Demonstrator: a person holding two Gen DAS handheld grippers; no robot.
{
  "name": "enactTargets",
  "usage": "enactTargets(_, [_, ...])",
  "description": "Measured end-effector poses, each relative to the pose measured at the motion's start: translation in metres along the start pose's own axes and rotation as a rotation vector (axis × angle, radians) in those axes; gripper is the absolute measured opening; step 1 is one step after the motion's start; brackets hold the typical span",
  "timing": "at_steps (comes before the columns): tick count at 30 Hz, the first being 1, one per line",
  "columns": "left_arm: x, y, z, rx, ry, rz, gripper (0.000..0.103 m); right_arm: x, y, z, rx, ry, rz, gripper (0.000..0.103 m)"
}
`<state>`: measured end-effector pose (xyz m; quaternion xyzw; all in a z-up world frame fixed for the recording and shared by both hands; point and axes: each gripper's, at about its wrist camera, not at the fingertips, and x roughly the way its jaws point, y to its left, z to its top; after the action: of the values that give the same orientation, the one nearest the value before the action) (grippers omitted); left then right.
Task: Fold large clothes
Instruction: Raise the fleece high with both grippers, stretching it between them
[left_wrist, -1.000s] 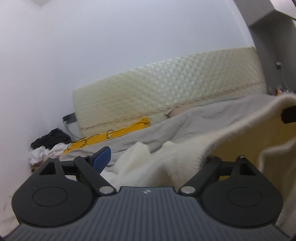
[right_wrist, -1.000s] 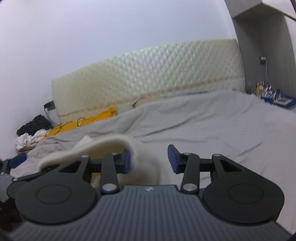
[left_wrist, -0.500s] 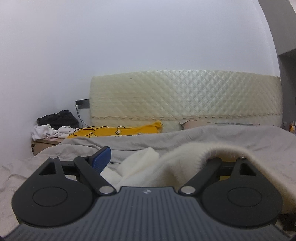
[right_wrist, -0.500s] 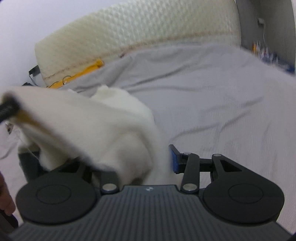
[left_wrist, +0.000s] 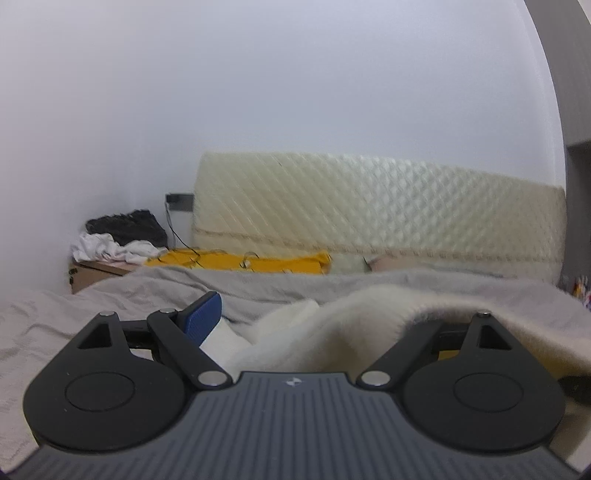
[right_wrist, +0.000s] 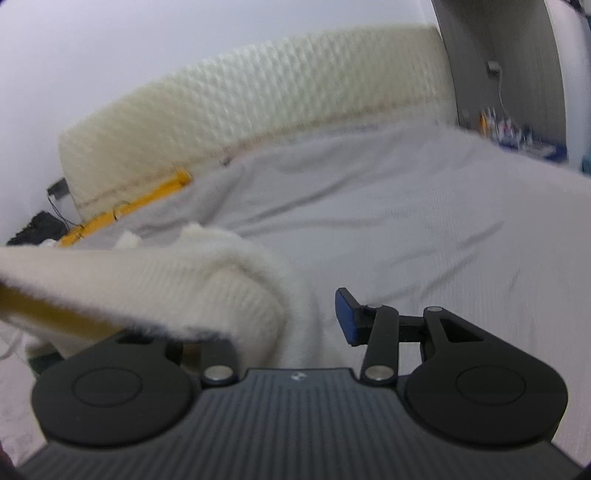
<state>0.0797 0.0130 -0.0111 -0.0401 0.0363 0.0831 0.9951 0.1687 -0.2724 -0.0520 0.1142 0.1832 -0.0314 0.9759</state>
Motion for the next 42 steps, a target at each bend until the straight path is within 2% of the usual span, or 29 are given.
enactTargets(3, [-0.014, 0.010, 0.009, -0.001, -0.033, 0.016, 0.090, -0.011, 0.012, 0.006, -0.085, -0.073, 0.004, 0.045])
enactTargets(9, [-0.036, 0.031, 0.033, -0.046, -0.088, 0.039, 0.090, -0.036, 0.028, 0.028, -0.149, -0.166, 0.028, 0.044])
enactTargets(14, [-0.048, 0.053, 0.064, -0.080, -0.143, 0.057, 0.090, -0.065, 0.050, 0.058, -0.205, -0.238, 0.058, 0.044])
enactTargets(21, [-0.062, 0.085, 0.113, -0.128, -0.180, 0.064, 0.090, -0.094, 0.085, 0.109, -0.276, -0.313, 0.091, 0.044])
enactTargets(30, [-0.098, 0.113, 0.206, -0.139, -0.276, 0.045, 0.090, -0.154, 0.116, 0.157, -0.324, -0.437, 0.116, 0.044])
enactTargets(34, [-0.124, 0.112, 0.249, -0.071, -0.355, 0.041, 0.090, -0.186, 0.120, 0.191, -0.331, -0.508, 0.129, 0.043])
enactTargets(38, [-0.138, 0.130, 0.306, -0.206, -0.301, -0.075, 0.090, -0.216, 0.117, 0.235, -0.298, -0.547, 0.172, 0.043])
enactTargets(40, [-0.147, 0.128, 0.335, -0.203, -0.306, -0.076, 0.090, -0.229, 0.119, 0.251, -0.313, -0.571, 0.169, 0.043])
enactTargets(42, [-0.159, 0.124, 0.358, -0.167, -0.350, -0.071, 0.090, -0.244, 0.122, 0.269, -0.331, -0.608, 0.159, 0.043])
